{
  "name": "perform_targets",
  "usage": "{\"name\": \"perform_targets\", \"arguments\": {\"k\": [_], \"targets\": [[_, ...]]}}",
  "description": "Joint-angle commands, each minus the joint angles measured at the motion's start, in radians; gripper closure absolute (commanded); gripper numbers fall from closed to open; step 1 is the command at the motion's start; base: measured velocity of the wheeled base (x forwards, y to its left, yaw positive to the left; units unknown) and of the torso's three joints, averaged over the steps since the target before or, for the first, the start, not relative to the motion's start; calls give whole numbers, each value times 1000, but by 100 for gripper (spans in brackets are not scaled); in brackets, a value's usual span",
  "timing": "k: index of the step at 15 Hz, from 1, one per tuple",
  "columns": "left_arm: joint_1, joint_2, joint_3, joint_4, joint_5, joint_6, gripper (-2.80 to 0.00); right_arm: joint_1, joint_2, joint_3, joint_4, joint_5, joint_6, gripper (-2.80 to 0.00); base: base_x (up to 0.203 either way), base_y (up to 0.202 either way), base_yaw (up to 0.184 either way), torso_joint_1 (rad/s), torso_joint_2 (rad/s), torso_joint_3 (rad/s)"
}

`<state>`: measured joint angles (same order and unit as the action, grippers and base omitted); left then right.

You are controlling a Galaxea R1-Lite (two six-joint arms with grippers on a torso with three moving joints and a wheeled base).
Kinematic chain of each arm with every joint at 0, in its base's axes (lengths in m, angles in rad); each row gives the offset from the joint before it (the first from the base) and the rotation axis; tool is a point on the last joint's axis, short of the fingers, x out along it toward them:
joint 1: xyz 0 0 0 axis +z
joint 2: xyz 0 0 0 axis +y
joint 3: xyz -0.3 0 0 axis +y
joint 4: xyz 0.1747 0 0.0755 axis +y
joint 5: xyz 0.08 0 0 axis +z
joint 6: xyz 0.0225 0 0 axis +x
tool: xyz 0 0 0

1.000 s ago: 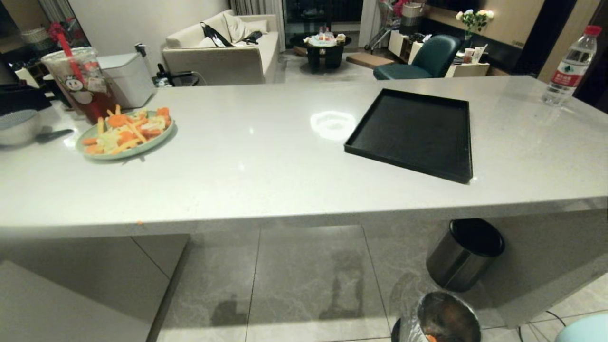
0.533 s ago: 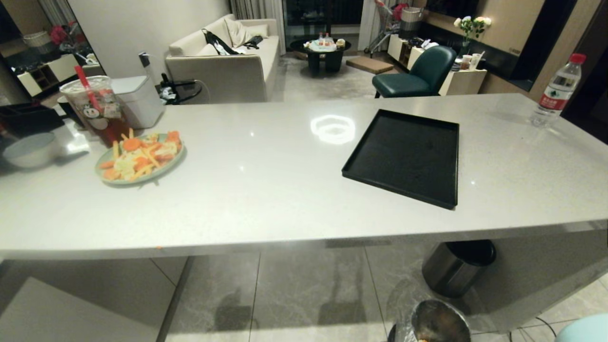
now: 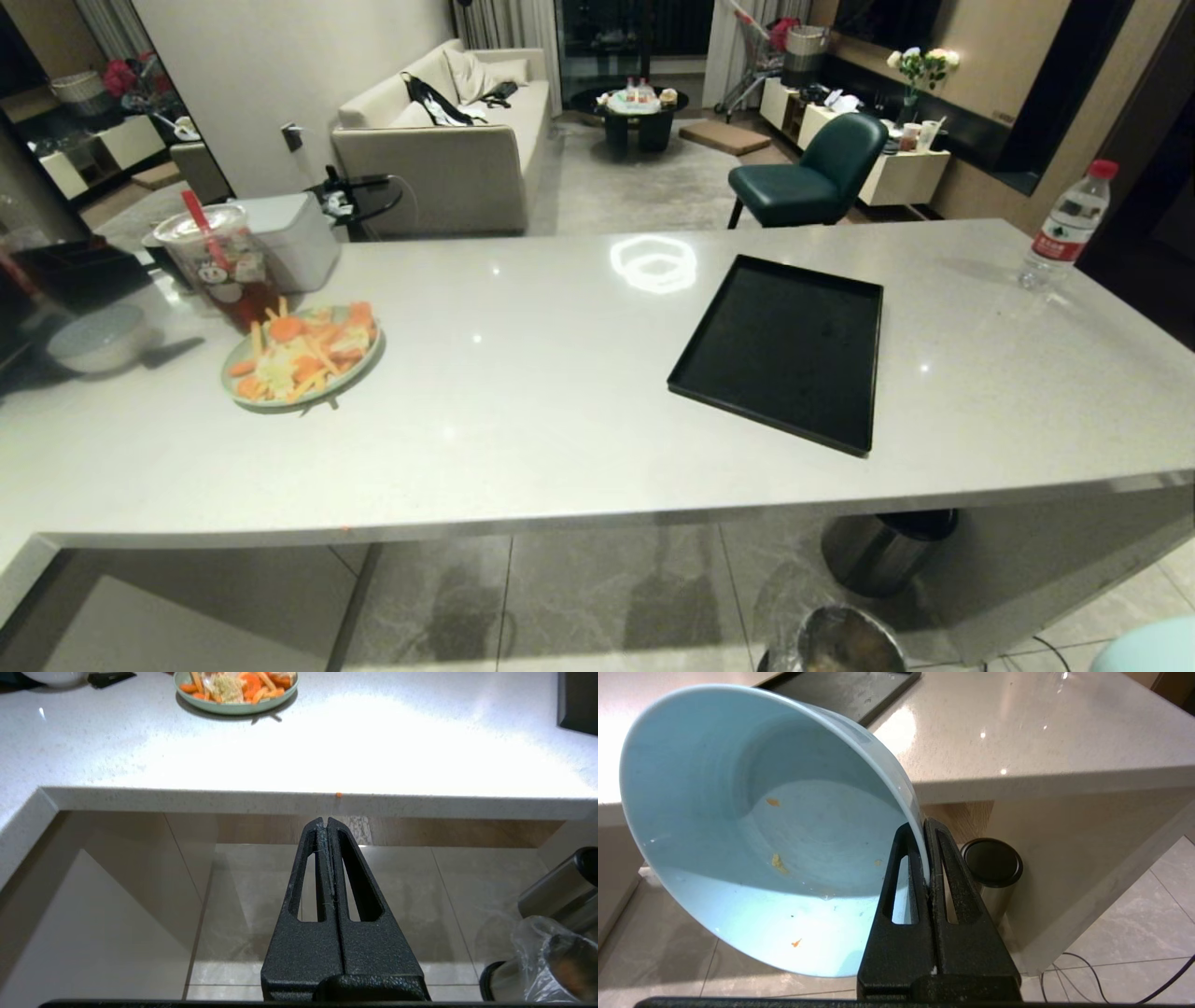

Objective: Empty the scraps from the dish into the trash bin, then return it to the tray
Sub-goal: Put the bowl back to the table

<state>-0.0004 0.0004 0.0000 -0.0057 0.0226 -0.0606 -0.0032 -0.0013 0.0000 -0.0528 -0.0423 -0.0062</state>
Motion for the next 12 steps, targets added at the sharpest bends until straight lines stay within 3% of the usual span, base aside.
{"name": "perform_targets", "arguments": {"k": [1,12], "targets": [[0,1,0,0,0,-1,0,0,1,0,-1,-1,2,0,0,0,0,173,-412,-251],[-1,1,0,0,0,-1,0,0,1,0,-1,-2,3,0,0,0,0,150,-353,-208]]}}
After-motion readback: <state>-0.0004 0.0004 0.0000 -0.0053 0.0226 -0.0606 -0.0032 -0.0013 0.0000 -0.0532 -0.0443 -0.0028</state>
